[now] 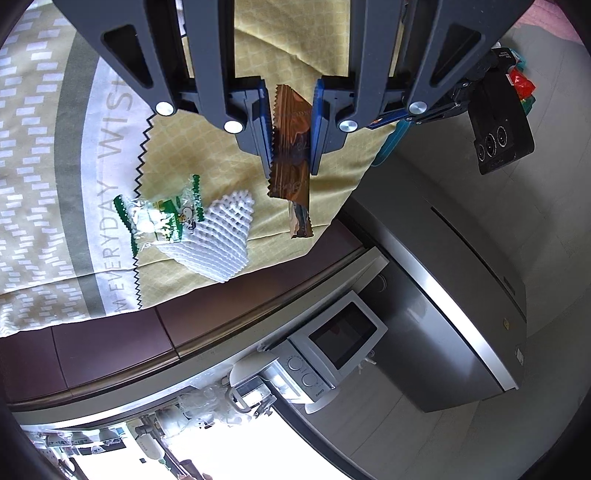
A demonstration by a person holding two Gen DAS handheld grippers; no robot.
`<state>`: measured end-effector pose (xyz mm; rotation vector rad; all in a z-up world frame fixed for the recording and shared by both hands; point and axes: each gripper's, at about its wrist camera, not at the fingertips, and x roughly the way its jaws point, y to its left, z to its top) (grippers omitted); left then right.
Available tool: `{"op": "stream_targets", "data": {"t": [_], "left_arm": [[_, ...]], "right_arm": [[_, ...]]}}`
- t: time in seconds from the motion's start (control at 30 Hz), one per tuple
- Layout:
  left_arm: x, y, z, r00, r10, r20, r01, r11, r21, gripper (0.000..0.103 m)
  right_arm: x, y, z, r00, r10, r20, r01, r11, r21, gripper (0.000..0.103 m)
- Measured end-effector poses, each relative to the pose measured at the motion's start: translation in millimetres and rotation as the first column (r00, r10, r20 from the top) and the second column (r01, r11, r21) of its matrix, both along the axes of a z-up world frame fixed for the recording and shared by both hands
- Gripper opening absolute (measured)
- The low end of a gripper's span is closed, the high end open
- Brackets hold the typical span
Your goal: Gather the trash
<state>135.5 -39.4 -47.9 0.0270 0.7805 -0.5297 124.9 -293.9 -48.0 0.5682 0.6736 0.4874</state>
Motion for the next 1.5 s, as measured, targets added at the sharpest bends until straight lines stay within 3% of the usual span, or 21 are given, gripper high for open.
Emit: {"op": "stream_targets", "data": {"t": [0.63,1.5], "left_arm": [[-33,73,11,0.992,0.121,0.037,-0.121,0.993,-0.009,0.014],[-48,120,25,0.973,0.221,0.068,-0.221,0.975,-0.012,0.014]], "right_arm": [[-1,60,0,0.992,0.123,0.007,-0.124,0.992,0.016,0.017],[5,111,1,0.973,0.229,0.009,-0.229,0.973,0.019,0.017]]}}
